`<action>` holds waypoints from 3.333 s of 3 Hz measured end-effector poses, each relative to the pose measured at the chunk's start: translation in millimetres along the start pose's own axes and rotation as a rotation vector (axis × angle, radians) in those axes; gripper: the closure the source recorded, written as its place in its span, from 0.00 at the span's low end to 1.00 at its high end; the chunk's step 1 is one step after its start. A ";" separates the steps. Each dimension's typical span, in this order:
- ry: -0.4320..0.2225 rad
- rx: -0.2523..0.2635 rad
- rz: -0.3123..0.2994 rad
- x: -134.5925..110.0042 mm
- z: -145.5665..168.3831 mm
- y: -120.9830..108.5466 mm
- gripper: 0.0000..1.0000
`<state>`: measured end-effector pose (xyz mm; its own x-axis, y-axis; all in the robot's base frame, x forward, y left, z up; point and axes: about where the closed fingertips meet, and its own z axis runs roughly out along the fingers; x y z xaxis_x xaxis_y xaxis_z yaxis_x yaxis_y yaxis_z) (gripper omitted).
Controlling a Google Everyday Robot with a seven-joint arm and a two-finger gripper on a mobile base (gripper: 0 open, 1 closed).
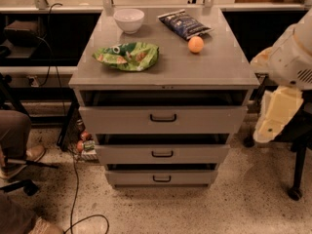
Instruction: Open top drawer
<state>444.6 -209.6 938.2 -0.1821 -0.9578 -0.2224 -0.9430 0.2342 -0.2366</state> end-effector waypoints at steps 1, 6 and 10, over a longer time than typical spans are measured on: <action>-0.048 -0.029 -0.045 -0.6 54.4 11.5 0.00; -0.042 0.036 -0.099 15.6 201.6 -20.0 0.00; -0.088 0.142 -0.050 32.7 293.9 -94.1 0.00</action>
Offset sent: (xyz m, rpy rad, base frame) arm 0.0224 0.0397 -0.1895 0.1429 0.0358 0.1163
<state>609.3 -214.0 675.2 -0.1054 -0.9519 -0.2876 -0.9004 0.2141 -0.3788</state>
